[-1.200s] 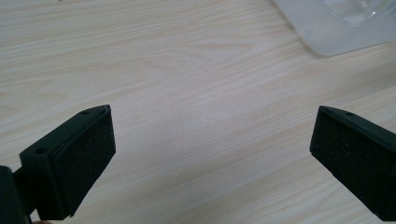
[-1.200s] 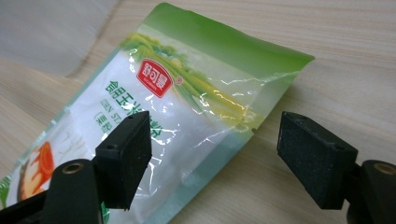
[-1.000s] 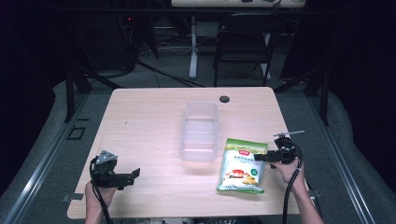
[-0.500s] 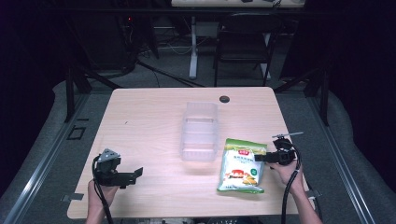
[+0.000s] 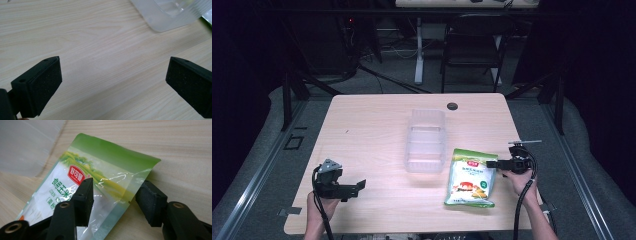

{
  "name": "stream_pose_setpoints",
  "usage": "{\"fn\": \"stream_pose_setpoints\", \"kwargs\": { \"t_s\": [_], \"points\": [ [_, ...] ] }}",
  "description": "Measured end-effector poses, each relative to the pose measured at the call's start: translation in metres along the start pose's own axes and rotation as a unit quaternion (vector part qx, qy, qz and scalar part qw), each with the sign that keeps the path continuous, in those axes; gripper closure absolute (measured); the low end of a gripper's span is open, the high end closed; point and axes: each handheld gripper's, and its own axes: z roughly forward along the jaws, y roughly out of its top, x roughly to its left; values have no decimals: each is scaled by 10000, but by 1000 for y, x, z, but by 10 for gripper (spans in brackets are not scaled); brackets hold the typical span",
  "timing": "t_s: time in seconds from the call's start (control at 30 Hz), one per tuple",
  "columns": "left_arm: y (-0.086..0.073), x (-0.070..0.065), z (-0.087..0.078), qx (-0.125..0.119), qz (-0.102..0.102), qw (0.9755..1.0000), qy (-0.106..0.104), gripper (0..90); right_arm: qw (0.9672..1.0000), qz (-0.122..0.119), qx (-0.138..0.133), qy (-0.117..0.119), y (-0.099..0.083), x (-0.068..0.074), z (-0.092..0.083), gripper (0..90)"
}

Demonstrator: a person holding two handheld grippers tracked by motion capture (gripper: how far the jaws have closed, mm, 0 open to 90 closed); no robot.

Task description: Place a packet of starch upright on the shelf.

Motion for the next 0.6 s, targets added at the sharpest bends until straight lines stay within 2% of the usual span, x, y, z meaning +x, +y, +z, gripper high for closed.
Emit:
{"fn": "stream_pose_setpoints", "kwargs": {
  "t_s": [0.1,0.17,0.27,0.37,0.43,0.47,0.53,0.6],
  "points": [
    [0,1,0,48,21,10000,9,4,10000,53,40,-6,1,0,6,459],
    [0,0,1,27,16,10000,6,5,9999,85,73,-72,1,1,9,488],
    [0,0,1,29,18,10000,12,7,9997,200,49,88,1,1,11,610],
    [0,-1,1,19,11,10000,-4,9,9996,270,-12,9,2,4,9,700],
    [0,-1,1,17,9,10000,-10,9,9996,275,-38,63,2,2,7,760],
    [0,-1,1,12,12,10000,-21,9,9993,355,-70,84,1,2,7,791],
    [0,-1,1,19,20,10000,-17,10,9992,352,-94,185,1,1,5,883],
    [0,-1,1,22,33,10000,-26,10,9994,291,-97,154,1,3,5,900]
  ]
}}
